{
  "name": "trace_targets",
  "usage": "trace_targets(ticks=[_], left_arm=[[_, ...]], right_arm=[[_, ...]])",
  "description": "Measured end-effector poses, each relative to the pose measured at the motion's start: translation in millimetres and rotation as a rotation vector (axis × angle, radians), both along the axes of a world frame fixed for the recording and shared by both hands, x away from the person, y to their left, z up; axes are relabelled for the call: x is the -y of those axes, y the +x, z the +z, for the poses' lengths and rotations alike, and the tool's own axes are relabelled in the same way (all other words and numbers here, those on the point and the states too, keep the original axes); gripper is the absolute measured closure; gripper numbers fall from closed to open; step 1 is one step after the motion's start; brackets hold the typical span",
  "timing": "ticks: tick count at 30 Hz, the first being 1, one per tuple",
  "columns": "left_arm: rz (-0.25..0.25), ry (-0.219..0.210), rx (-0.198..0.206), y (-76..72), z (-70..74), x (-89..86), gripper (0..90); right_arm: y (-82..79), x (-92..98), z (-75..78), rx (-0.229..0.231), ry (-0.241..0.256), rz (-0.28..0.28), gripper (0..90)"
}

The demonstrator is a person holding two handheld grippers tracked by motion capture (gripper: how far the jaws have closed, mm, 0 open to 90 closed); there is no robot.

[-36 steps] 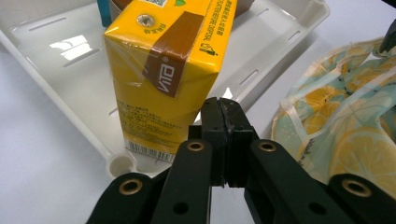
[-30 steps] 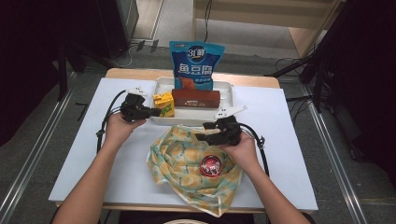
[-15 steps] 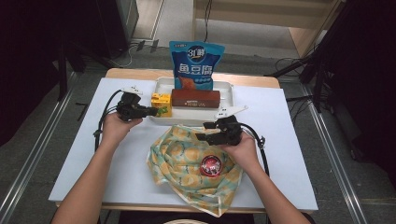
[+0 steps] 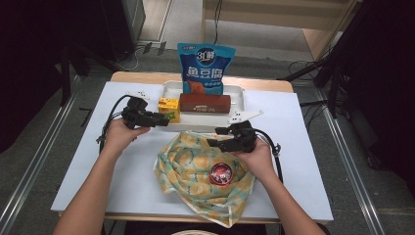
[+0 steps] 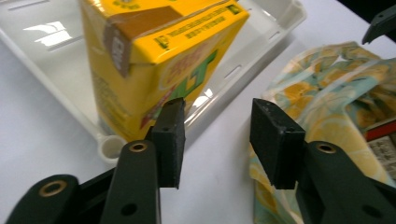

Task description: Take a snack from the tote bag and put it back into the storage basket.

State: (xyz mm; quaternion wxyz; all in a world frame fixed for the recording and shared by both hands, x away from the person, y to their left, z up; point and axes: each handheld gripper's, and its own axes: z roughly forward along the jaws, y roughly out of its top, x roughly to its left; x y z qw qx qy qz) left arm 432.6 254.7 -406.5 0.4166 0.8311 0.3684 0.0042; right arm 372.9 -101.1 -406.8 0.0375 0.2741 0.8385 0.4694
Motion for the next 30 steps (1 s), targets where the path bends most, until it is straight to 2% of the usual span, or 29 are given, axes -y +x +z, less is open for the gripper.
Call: trace_targets(ticks=[1,6,7,10,16,24,30], left_arm=[[-0.006,-0.007,-0.013,-0.5,0.2,0.8,48.2],[-0.012,-0.019,-0.022,-1.1,1.4,0.4,43.9],[-0.012,-0.024,-0.028,-1.2,1.6,0.4,40.4],[-0.015,-0.021,-0.028,-2.1,2.6,0.3,37.1],[-0.031,-0.018,-0.03,-5.7,6.0,0.7,35.8],[-0.022,-0.022,-0.032,-7.1,7.7,0.4,35.7],[-0.017,-0.025,-0.028,-7.9,9.6,-1.4,35.7]], right_arm=[[-0.6,0.8,1.3,0.001,0.0,0.003,43.1],[-4.4,3.0,2.7,-0.006,-0.014,0.008,42.9],[-6.6,4.2,3.8,-0.001,-0.018,0.007,42.9],[-8.6,5.1,5.8,0.001,-0.015,0.01,42.8],[-10.1,4.6,7.1,0.0,-0.011,0.012,42.8],[-10.9,2.9,10.3,-0.021,0.003,0.01,43.5],[-19.6,2.7,10.9,-0.008,-0.016,0.036,43.6]])
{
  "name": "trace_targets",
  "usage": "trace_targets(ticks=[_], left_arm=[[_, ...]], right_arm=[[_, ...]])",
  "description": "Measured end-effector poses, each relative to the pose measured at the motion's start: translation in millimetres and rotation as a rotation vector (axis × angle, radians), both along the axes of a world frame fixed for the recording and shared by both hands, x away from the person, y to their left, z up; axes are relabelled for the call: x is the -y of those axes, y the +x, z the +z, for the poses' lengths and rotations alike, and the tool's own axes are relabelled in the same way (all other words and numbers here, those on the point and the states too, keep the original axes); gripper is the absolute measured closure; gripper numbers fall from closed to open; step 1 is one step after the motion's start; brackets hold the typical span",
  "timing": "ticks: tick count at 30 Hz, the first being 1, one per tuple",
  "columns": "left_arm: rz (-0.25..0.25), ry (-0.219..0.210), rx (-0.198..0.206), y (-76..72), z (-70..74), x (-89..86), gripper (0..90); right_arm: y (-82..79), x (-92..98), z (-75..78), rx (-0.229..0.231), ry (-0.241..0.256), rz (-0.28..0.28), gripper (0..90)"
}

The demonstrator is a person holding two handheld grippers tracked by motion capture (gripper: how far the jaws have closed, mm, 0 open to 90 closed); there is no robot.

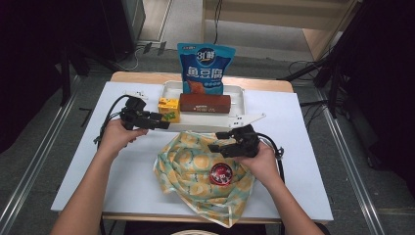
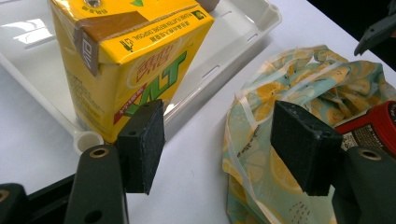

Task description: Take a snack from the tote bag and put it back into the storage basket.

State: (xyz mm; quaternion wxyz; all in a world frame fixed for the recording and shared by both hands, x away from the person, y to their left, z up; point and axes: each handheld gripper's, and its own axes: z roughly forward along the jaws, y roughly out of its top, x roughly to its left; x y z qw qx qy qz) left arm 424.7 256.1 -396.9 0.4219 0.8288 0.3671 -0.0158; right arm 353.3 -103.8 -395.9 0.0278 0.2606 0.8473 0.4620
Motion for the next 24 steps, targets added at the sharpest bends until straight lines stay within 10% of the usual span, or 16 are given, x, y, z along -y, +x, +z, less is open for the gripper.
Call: trace_targets(ticks=[24], left_arm=[[0.004,-0.011,-0.018,1.6,-0.7,-4.8,35.7]], right_arm=[[-28.1,13.8,1.1,0.022,0.017,0.015,43.6]])
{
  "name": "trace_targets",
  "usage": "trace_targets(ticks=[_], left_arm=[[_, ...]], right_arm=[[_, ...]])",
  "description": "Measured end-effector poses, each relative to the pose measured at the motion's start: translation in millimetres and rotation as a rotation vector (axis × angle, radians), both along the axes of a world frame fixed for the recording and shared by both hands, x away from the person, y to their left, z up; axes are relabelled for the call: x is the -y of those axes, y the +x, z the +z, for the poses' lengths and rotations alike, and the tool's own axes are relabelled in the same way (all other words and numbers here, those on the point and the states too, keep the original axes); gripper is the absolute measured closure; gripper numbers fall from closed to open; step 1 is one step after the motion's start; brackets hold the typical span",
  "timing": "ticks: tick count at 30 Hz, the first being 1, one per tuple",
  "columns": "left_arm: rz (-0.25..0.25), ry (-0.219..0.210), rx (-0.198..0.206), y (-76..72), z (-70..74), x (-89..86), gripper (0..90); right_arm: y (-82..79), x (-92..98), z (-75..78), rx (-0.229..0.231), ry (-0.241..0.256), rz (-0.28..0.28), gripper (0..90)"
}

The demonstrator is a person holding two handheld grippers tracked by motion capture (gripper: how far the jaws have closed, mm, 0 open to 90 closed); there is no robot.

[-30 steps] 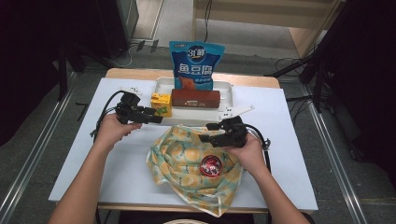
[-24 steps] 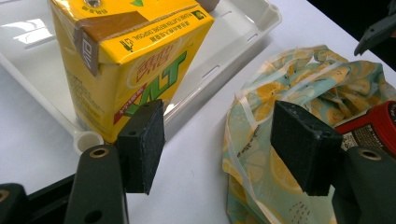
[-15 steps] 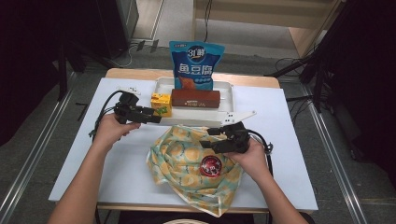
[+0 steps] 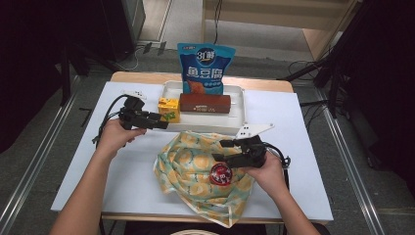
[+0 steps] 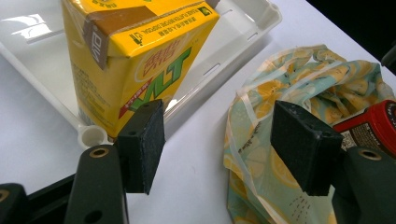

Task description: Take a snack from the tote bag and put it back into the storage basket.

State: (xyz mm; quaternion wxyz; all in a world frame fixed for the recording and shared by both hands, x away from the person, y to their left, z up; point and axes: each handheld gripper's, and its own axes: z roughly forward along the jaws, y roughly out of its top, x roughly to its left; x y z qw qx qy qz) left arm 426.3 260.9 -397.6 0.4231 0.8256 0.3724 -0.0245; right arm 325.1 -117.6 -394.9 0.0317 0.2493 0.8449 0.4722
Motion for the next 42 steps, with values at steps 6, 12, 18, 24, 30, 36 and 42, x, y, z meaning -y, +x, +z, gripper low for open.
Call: trace_targets(ticks=[6,12,18,24,30,36,42], left_arm=[[0.003,0.001,-0.003,0.0,0.3,-1.7,35.7],[0.012,-0.013,0.0,1.5,1.2,-4.6,35.7],[0.011,-0.01,-0.002,2.5,0.9,-5.1,35.7],[0.011,-0.012,-0.003,2.9,0.9,-5.3,35.7],[0.013,-0.031,-0.004,4.5,0.9,-6.8,35.8],[0.007,-0.034,-0.011,6.5,-0.2,-7.1,35.8],[0.012,-0.038,-0.016,6.6,0.3,-9.0,35.8]], right_arm=[[-9.1,-0.5,-2.9,0.007,0.001,0.012,43.1],[-15.2,1.2,-5.5,0.011,0.001,0.013,42.7],[-23.7,3.3,-8.4,0.008,0.009,0.011,42.3],[-31.5,5.3,-14.2,0.005,0.012,0.017,42.4],[-37.8,6.8,-18.4,0.001,0.014,0.014,42.8],[-41.0,6.2,-18.2,0.0,0.018,0.007,42.8],[-40.3,5.9,-21.5,-0.006,0.018,0.015,42.8]])
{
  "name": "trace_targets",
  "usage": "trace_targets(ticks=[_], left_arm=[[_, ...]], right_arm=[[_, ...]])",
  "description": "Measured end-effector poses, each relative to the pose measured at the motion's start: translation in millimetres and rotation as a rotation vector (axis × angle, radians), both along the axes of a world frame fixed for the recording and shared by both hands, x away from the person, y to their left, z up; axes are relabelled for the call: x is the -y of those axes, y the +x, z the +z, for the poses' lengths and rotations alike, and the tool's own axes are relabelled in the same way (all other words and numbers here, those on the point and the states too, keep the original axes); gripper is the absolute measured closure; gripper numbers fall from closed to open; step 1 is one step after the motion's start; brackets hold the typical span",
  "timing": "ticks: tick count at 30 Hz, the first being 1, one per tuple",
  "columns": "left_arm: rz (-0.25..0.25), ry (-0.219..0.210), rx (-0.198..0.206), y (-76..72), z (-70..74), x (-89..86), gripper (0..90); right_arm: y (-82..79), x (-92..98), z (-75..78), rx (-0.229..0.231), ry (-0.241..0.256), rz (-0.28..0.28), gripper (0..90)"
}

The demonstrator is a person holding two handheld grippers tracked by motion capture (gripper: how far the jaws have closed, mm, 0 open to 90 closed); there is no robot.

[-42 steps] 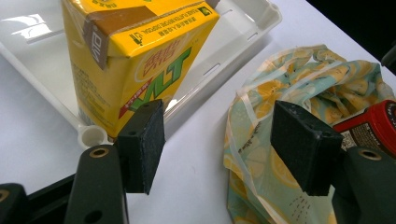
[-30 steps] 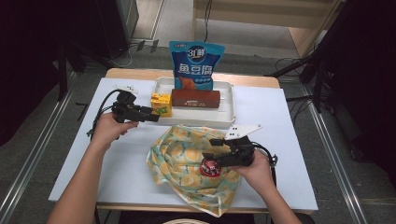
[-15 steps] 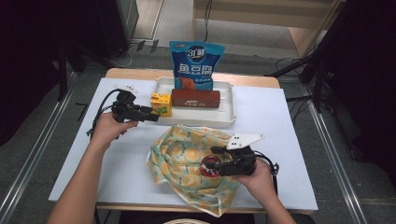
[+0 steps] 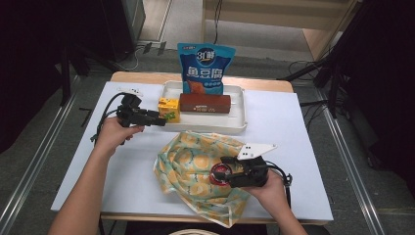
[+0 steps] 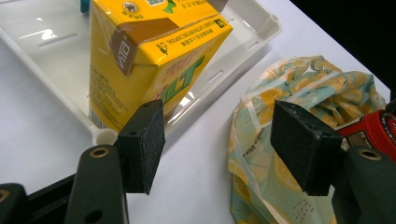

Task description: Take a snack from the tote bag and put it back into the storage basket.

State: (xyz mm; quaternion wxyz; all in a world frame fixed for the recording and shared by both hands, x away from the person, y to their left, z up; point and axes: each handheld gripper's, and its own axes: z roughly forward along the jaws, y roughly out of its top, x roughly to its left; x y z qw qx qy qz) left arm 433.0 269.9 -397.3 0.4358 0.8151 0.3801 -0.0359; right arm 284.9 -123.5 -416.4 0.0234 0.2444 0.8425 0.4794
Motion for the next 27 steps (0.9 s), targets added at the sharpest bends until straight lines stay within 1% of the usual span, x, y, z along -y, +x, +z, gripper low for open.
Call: trace_targets(ticks=[3,6,9,13,17,20,23,27], left_arm=[[0.001,-0.002,0.005,0.0,1.6,-0.1,35.8],[-0.003,-0.007,0.009,-0.2,1.9,0.4,35.8],[0.0,-0.006,0.005,0.1,1.8,-0.2,35.8],[-0.002,-0.011,0.01,-0.4,2.7,-1.7,35.8],[0.004,-0.014,0.014,-0.7,3.8,-2.2,35.8],[0.003,-0.012,0.014,-0.6,4.1,-2.1,35.8],[0.002,-0.01,0.013,-0.4,3.7,-1.6,35.8],[-0.001,-0.006,0.014,-0.7,3.9,-1.3,35.8]], right_arm=[[-1.5,0.0,-1.5,0.002,-0.006,0.009,42.8],[-1.5,-0.2,-1.2,0.007,-0.002,0.012,42.8],[-1.7,-0.9,-1.0,0.006,-0.006,0.011,42.8],[-1.8,-1.3,-1.6,-0.003,0.007,0.017,42.7],[-2.5,-2.3,-2.3,0.007,0.0,0.02,42.8],[-3.5,-3.2,-3.0,-0.001,-0.003,0.021,42.8],[-5.0,-3.8,-4.1,0.004,0.005,0.021,42.5],[-7.0,-2.6,-5.5,0.028,-0.002,0.004,36.9]])
